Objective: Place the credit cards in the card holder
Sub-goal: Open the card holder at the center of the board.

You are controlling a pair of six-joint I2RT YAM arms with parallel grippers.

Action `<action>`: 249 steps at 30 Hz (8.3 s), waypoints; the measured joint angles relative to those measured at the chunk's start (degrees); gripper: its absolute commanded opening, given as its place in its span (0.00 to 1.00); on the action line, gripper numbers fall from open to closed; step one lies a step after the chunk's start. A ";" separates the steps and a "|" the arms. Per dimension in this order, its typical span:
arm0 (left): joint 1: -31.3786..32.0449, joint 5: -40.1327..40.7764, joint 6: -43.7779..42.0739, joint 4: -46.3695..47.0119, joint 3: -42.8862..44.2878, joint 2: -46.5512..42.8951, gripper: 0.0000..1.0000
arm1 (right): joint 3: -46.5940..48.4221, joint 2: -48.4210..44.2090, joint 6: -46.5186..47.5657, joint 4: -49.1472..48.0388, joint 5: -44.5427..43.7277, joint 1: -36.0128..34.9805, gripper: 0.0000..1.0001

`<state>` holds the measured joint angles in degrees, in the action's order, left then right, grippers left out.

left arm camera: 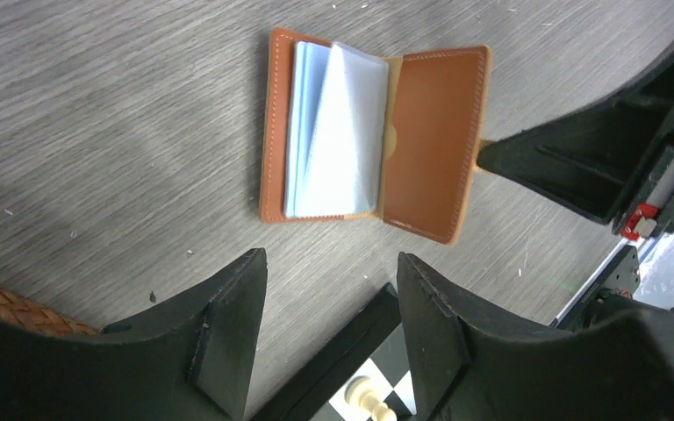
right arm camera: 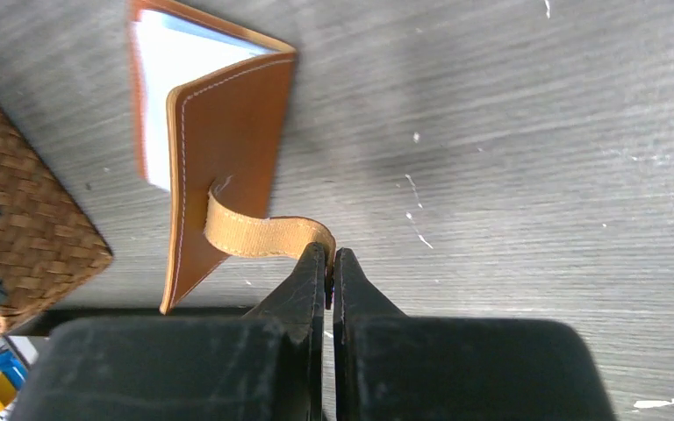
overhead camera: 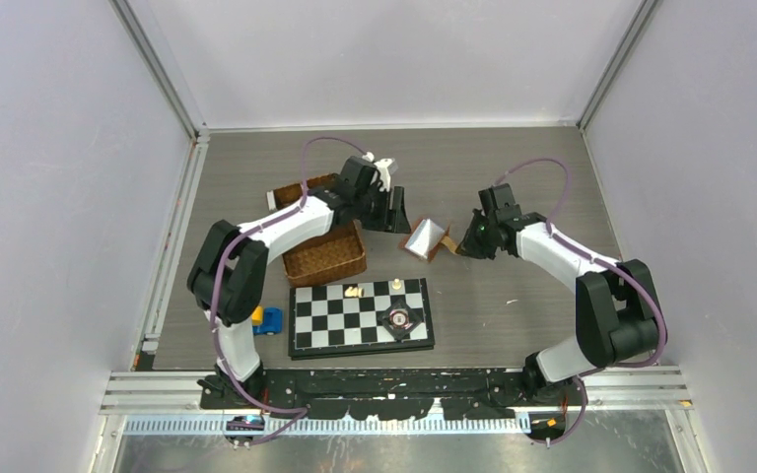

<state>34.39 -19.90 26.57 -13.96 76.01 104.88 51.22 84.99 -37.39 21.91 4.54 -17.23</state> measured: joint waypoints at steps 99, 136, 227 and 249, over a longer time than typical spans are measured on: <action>5.31 -15.80 10.38 15.15 2.58 4.39 0.00 | -1.07 11.80 0.98 -12.61 1.40 4.35 0.01; 4.63 4.04 7.54 -3.89 4.76 5.25 0.00 | -4.02 0.15 -7.82 -13.88 9.14 -3.28 0.62; 3.74 6.51 1.44 -11.17 6.47 5.60 0.18 | 2.71 7.56 -3.50 -9.70 3.72 -10.97 0.25; 1.55 10.49 -3.21 -15.13 5.51 -6.75 0.58 | 12.13 20.13 -1.29 -8.55 -0.79 -12.52 0.41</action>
<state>35.94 -9.41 23.35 -29.08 81.52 98.13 63.35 105.12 -38.68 13.37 3.75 -29.76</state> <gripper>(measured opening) 0.551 0.392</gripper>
